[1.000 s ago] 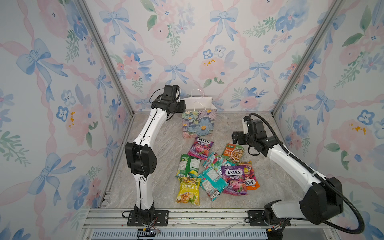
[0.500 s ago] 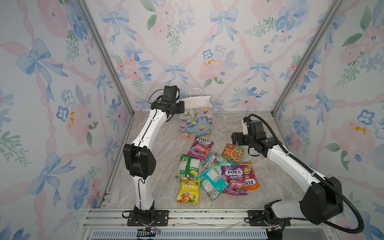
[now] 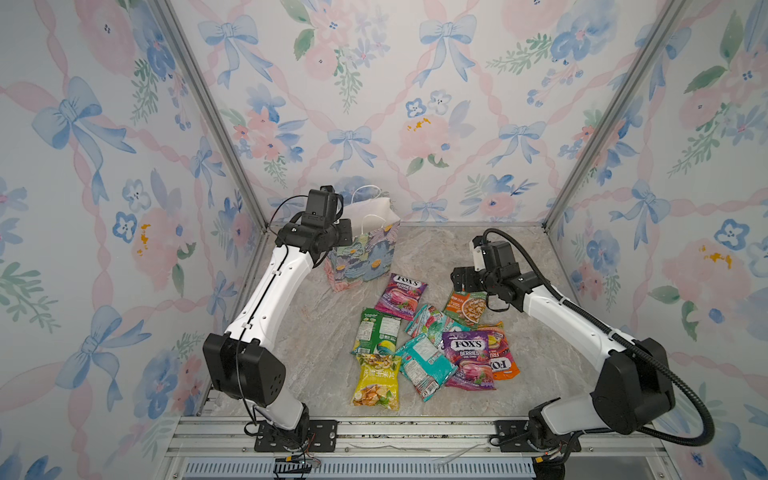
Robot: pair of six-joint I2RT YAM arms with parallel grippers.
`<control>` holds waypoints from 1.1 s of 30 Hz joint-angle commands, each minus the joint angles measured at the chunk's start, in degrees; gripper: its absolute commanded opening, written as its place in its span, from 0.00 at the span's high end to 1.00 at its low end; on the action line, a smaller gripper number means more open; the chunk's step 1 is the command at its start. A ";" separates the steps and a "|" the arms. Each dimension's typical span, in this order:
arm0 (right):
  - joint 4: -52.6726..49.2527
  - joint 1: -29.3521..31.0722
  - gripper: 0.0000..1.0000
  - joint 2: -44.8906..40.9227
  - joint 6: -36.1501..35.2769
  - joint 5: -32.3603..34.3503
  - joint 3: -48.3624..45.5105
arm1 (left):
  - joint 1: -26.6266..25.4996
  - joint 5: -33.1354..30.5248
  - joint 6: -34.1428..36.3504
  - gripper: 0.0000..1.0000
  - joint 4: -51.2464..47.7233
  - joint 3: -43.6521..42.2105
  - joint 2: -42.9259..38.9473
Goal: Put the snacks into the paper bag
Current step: 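Grip the bag rim with the left gripper and pull it open toward the robot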
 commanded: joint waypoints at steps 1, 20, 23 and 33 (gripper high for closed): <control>1.28 1.26 0.04 1.60 1.08 -1.40 2.73 | 1.27 -1.40 -2.79 1.00 -0.71 -6.02 -5.81; 2.57 4.41 0.03 9.37 3.71 -7.03 11.99 | 12.04 7.37 -1.98 0.03 -0.81 -18.77 -27.83; 2.96 4.39 0.03 8.87 4.04 -7.14 11.48 | 12.17 7.92 1.68 0.02 -0.67 -14.75 -26.38; 2.18 4.23 0.03 7.02 3.84 -6.79 11.19 | 13.40 15.32 15.48 0.22 -2.61 -5.05 -10.24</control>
